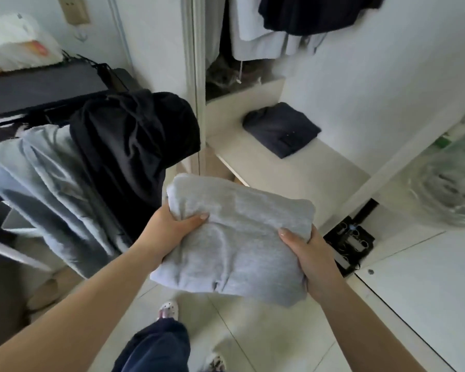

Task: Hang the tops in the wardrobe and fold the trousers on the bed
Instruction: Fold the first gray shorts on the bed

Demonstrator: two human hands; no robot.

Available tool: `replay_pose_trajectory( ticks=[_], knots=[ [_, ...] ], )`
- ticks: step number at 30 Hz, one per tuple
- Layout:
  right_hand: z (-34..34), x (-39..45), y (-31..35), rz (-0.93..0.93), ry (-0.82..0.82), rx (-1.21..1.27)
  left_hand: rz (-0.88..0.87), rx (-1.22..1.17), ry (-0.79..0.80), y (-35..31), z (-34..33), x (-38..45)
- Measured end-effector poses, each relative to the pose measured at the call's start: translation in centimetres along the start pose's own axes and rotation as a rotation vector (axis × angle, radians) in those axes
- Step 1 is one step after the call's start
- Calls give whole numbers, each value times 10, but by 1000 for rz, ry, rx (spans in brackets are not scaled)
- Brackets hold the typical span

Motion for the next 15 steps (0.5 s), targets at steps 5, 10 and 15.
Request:
replay_pose_trajectory(
  ticks=[5, 10, 15],
  knots=[
    [22, 22, 6, 30, -87, 87, -39, 115, 50, -30, -33, 45],
    [27, 69, 9, 72, -196, 114, -49, 123, 92, -54, -52, 109],
    [31, 133, 13, 70, -293, 194, -17, 9, 214, -78, -73, 192]
  ],
)
Point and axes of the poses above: each hand's wrist, its own x-axis towards the middle knuckle, its own z-axis out of the back of the hand, y = z × x, the point moved 6 cm from there along x, towards the middle knuckle, and after that the axes turned 10 degrees about x, right-handed, at the moved point
